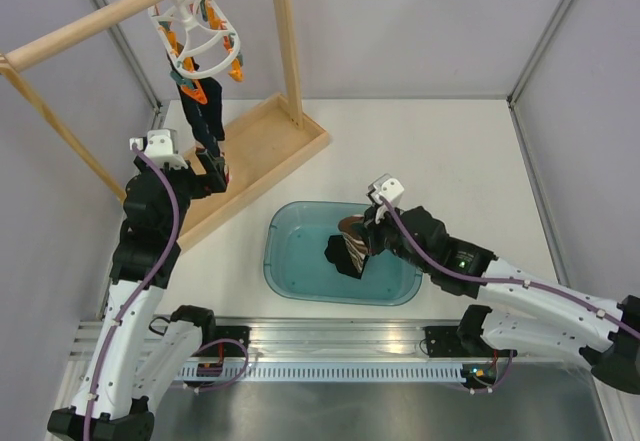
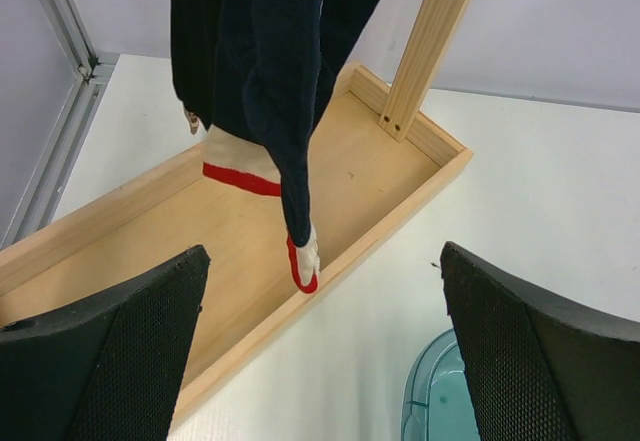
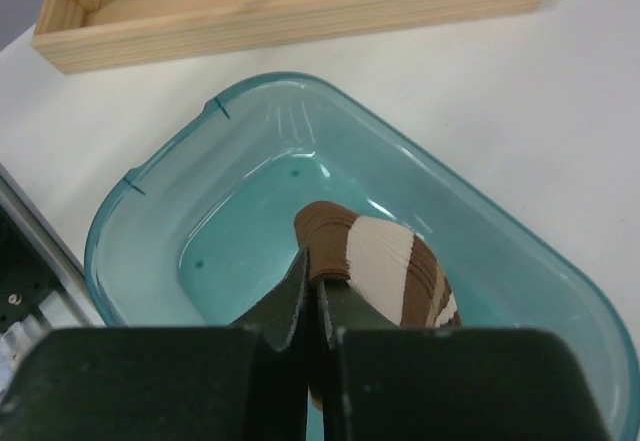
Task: Remove the socks clipped to the hanger
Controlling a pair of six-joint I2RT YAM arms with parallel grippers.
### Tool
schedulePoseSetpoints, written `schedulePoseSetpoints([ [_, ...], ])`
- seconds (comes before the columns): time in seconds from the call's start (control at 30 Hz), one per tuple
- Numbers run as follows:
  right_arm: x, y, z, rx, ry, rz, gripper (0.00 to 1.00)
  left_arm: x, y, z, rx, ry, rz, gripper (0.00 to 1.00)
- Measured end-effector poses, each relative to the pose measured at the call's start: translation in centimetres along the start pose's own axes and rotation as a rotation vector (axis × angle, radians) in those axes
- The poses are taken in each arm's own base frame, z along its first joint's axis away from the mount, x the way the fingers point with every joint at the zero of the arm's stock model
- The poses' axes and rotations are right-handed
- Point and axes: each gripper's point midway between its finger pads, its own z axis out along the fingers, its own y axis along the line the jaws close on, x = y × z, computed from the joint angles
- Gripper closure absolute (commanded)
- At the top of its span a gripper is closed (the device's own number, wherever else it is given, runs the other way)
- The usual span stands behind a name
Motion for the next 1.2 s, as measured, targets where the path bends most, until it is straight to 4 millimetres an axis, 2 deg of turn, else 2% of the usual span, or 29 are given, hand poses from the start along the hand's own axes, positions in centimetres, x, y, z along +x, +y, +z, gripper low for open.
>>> schedulePoseSetpoints([
  [0.3,6.2,2.3,3.1,-0.079,0.126,0.077,0.97,0.0,0.0,0.0,-0.001,0.001,0.001,0.00],
  [0.4,6.8,2.8,3.5,-0.090,0.140,0.106,0.56,0.1,0.0,0.0,-0.001,0.003,0.002,0.00],
  [0.43,6.9,2.9,3.6,-0.093,0.140,0.116,0.24,0.1,0.0,0.0,-0.001,0.004,0.002,0.00],
  [0.47,6.8,3.0,3.6,-0.095,0.138,0.126,0.11,0.2,0.0,0.0,-0.002,0.005,0.002,0.00],
  [0.53,6.7,3.0,3.6,-0.095,0.133,0.127,0.07,0.2,0.0,0.0,-0.002,0.006,0.003,0.00],
  [0.97,6.1,2.7,3.3,-0.080,0.110,0.119,0.06,0.4,0.4,0.3,-0.019,0.015,0.005,0.00],
  [1.1,6.1,2.8,4.2,-0.076,0.128,0.079,0.06,0.9,1.2,0.7,-0.049,0.035,0.004,0.00],
  [1.2,5.0,3.4,5.6,-0.081,0.123,0.049,0.06,0.9,2.3,0.8,-0.080,0.034,-0.004,0.00],
])
